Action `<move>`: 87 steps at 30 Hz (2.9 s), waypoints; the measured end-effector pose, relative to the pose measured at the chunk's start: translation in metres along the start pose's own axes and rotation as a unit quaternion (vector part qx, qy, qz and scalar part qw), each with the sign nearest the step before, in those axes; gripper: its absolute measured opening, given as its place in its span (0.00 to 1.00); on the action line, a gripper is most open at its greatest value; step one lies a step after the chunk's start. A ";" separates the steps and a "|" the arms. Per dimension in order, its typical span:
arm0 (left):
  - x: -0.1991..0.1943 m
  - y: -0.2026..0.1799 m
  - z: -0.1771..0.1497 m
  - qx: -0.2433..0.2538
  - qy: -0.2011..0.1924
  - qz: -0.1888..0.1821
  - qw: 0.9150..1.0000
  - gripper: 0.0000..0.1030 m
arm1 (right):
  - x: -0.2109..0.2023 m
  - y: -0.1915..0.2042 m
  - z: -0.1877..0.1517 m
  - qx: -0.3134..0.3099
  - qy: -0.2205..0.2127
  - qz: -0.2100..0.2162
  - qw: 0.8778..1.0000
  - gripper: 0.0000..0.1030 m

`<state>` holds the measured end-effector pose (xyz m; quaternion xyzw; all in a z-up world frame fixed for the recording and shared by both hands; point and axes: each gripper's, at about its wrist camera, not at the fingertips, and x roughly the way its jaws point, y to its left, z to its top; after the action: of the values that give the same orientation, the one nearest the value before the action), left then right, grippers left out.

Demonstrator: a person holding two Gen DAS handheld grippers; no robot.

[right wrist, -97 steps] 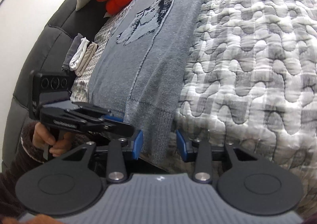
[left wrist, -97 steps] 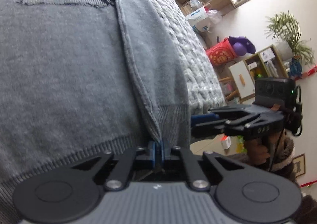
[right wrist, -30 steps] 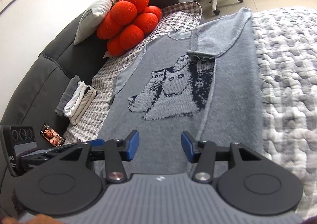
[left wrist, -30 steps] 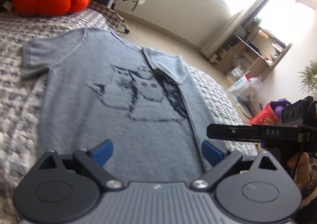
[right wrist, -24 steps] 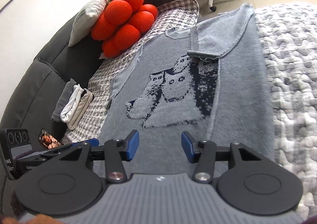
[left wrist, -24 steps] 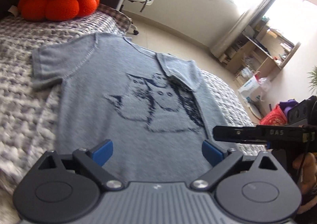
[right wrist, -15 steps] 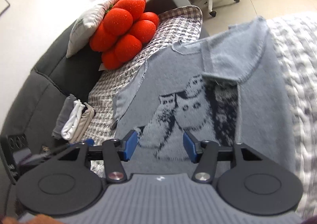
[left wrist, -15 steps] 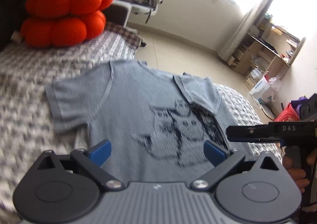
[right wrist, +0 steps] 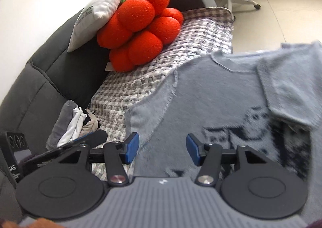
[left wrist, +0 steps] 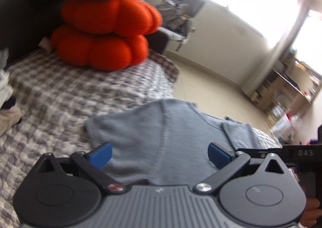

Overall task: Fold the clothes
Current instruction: 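Move both open grippers along the sweater toward its hem, then grasp the sweater hem corner with the right gripper and lift it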

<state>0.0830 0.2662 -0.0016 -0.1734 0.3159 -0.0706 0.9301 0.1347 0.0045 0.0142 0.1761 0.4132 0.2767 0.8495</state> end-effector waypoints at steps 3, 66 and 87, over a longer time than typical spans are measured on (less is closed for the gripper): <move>0.006 0.020 -0.004 -0.010 0.001 0.009 1.000 0.99 | 0.019 0.011 0.001 -0.012 0.002 0.002 1.000 0.56; 0.010 0.131 -0.022 -0.110 -0.006 0.036 0.993 0.61 | 0.189 0.091 -0.011 -0.216 -0.001 -0.077 0.973 0.05; 0.032 0.049 -0.036 -0.036 0.020 -0.190 0.981 0.61 | 0.086 -0.008 0.027 0.013 -0.095 0.040 0.995 0.05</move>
<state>0.0875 0.2941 -0.0649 -0.2627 0.2984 -0.2382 0.8862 0.2024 0.0491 -0.0258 0.2288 0.3270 0.2875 0.8707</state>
